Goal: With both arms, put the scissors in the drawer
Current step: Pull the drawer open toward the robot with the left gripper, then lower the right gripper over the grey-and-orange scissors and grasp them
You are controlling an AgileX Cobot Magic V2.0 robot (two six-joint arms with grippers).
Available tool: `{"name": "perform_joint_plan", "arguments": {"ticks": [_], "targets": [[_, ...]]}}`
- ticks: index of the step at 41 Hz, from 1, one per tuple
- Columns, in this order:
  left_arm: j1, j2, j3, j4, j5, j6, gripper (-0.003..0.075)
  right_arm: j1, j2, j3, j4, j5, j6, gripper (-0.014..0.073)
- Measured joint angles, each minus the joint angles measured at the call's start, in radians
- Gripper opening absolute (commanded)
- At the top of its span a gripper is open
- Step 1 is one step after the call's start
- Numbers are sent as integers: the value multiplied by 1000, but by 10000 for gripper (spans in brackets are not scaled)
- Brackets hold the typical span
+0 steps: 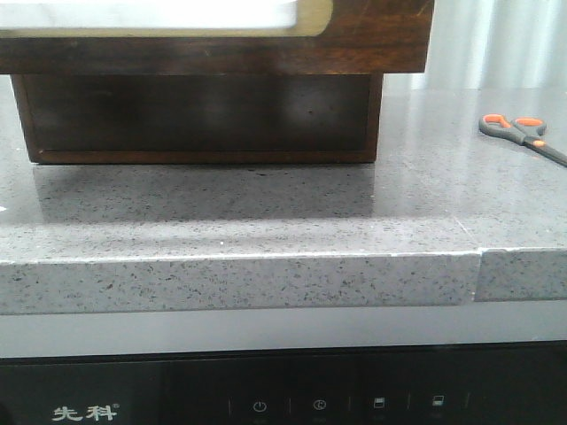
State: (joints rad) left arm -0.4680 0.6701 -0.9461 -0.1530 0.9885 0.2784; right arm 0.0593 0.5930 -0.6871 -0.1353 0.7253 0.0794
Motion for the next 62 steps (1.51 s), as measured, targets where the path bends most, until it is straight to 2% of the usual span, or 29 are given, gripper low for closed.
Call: {"name": "perform_joint_plan", "arguments": {"ticks": [6, 24, 29, 38, 43, 51, 62], "targets": [[-93, 0, 0, 9, -89, -110, 491, 0, 0, 0, 0, 0, 0, 560], [-103, 0, 0, 14, -170, -152, 491, 0, 31, -23, 13, -5, 0, 560], [-103, 0, 0, 14, -170, -152, 491, -2, 132, -104, 6, 65, 0, 560], [-103, 0, 0, 14, -170, -152, 491, -68, 377, -296, 9, 199, -2, 560], [-103, 0, 0, 14, -170, -152, 491, -92, 510, -393, 80, 255, -63, 560], [-103, 0, 0, 14, -170, -152, 491, -92, 720, -525, 182, 272, -132, 560], [-103, 0, 0, 16, -170, -152, 491, -98, 947, -674, 194, 287, -145, 560]]}}
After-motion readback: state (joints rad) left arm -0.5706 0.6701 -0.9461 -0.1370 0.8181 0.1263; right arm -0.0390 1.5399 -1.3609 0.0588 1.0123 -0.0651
